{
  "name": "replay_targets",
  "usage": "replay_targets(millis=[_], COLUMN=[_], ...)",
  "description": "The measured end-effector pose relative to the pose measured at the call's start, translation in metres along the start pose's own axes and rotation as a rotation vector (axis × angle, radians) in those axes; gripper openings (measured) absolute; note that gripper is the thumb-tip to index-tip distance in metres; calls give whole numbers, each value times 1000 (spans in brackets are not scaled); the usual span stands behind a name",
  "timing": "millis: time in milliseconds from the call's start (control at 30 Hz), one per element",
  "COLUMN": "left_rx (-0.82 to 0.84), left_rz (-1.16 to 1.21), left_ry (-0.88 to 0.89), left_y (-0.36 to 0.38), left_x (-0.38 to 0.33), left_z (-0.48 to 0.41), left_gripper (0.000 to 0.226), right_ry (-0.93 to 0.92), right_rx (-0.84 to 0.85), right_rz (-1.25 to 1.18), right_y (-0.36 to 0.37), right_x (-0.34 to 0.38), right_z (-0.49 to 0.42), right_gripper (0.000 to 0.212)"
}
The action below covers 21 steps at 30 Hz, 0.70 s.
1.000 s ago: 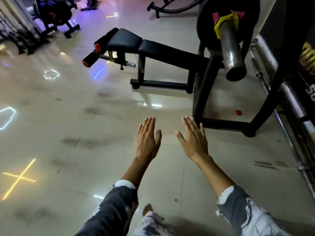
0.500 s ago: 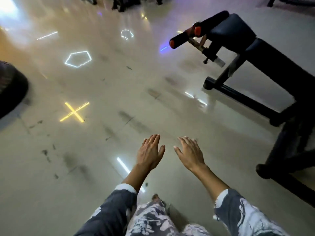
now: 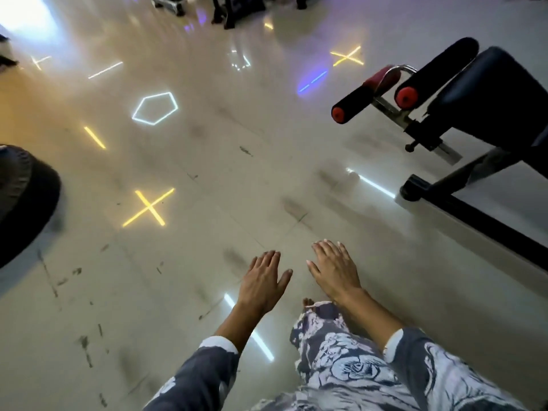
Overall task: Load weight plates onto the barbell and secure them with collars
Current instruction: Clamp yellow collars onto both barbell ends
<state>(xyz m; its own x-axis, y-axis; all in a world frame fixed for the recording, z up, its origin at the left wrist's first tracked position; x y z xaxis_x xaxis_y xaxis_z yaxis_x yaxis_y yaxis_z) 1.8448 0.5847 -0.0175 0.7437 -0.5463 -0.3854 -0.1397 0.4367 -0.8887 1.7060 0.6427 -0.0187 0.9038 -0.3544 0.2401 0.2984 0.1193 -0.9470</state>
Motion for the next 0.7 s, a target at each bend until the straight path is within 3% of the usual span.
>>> replay_targets(millis=[333, 700], left_rx=[-124, 25], left_rz=[60, -25], left_ry=[-14, 180], left_y=[-140, -257], left_x=[41, 75], left_z=[-318, -702], left_gripper=[55, 58], right_ry=[7, 212], right_rx=[-1, 1], right_rz=[4, -21], right_y=[-94, -197], right_x=[-30, -84], right_z=[-323, -660], right_gripper=[45, 44])
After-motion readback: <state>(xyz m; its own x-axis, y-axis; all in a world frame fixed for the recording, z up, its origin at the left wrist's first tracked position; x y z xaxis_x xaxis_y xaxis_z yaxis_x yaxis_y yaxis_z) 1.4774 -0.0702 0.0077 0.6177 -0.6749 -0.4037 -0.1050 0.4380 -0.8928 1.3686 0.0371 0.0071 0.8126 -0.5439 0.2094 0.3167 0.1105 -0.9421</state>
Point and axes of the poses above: each hand's wrist, its own z-axis away from the middle knuckle, its own y-axis out of the palm, x = y × z, the point moved 6 cm from there along -z, towards the middle knuckle, and after that the axes turned 5 degrees about z, right-handed, at the moved point
